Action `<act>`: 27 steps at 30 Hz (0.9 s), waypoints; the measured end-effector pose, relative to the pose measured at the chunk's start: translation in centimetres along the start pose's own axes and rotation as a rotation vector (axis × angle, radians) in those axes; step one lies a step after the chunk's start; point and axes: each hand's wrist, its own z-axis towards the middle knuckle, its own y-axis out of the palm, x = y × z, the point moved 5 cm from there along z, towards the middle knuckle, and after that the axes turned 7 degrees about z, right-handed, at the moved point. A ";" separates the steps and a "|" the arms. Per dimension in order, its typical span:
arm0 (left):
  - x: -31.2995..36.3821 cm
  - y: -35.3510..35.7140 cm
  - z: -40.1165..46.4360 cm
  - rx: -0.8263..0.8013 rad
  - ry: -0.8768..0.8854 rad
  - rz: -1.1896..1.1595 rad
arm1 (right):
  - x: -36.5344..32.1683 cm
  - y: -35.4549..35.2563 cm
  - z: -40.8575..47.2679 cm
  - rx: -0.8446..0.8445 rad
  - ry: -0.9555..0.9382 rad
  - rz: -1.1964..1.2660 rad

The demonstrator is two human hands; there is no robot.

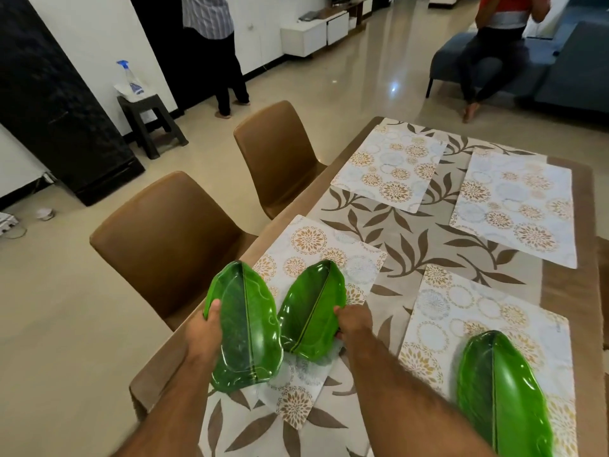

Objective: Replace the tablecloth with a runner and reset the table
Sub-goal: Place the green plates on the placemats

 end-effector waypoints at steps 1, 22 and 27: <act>0.1 0.2 0.1 -0.006 -0.001 0.005 | -0.1 0.3 0.0 0.002 0.001 -0.008; 1.4 3.0 0.1 -0.133 0.021 0.042 | -0.7 1.3 1.4 0.132 -0.003 -0.209; 3.3 5.9 -3.2 -0.246 0.021 0.031 | -2.7 -0.8 -2.8 -0.046 -0.143 -0.113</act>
